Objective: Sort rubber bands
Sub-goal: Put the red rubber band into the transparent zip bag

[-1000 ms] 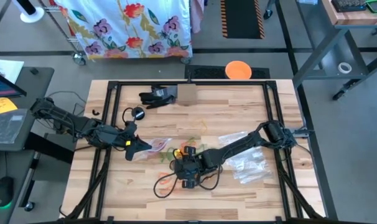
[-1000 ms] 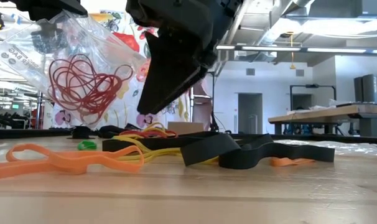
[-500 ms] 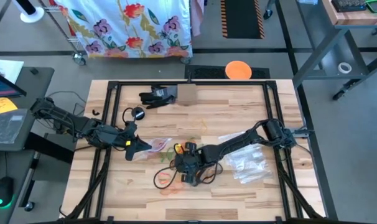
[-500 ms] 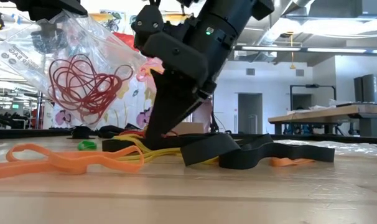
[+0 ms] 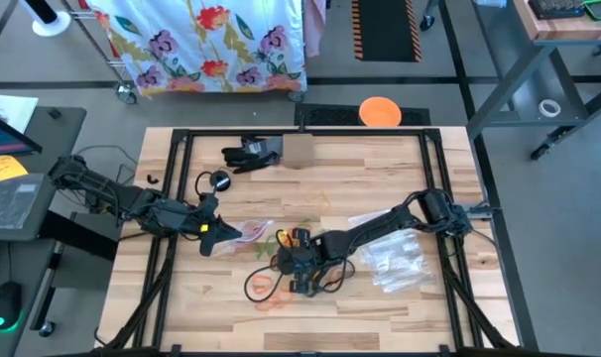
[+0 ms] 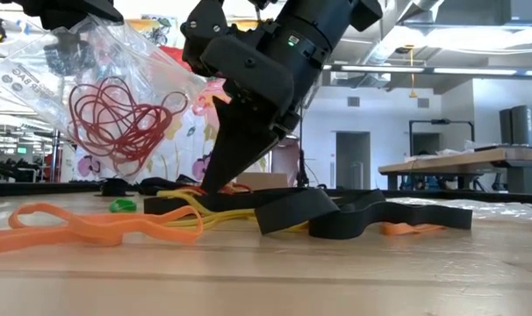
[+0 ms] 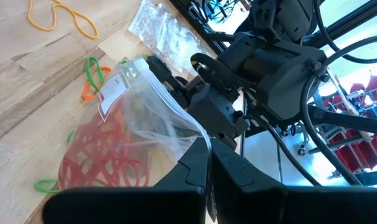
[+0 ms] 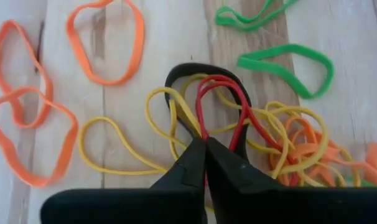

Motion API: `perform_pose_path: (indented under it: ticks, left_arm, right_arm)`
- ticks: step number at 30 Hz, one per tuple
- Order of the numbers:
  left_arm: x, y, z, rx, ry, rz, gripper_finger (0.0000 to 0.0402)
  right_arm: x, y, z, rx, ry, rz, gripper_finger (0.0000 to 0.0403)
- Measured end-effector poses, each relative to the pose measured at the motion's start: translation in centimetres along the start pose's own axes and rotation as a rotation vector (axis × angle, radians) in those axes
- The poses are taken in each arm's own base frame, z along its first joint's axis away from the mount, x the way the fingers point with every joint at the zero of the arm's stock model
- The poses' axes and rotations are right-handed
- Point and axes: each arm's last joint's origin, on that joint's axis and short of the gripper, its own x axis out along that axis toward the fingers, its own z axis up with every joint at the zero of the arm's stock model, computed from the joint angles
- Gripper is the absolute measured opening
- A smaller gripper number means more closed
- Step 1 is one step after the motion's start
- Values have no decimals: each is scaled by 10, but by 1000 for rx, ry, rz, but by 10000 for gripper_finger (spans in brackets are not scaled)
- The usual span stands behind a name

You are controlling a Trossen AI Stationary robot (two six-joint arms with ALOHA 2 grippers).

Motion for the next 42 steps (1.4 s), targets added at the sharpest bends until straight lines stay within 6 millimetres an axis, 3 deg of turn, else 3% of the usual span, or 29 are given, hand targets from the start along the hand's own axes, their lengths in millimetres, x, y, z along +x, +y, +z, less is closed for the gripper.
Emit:
perform_pose_path:
  ticks: [9,19,29,33,37,42]
  left_arm:
    - [0,0,0,-1,0,0,0]
    - [0,0,0,1,4,3,0]
    - [0,2,-1,17,13,16,0]
    - [0,2,-1,17,13,16,0]
    - [0,2,-1,17,13,16,0]
    - [0,2,-1,16,13,16,0]
  right_arm:
    - [-18,13,20,-79,-73,-90,1]
    - [-74,30,48,-186,-146,-583,0]
    - [-124,50,68,-186,-290,-844,0]
    - [-130,50,73,-183,-311,-874,0]
    - [-135,47,74,-177,-343,-1038,0]
    - [-167,41,78,-123,-406,-1112,0]
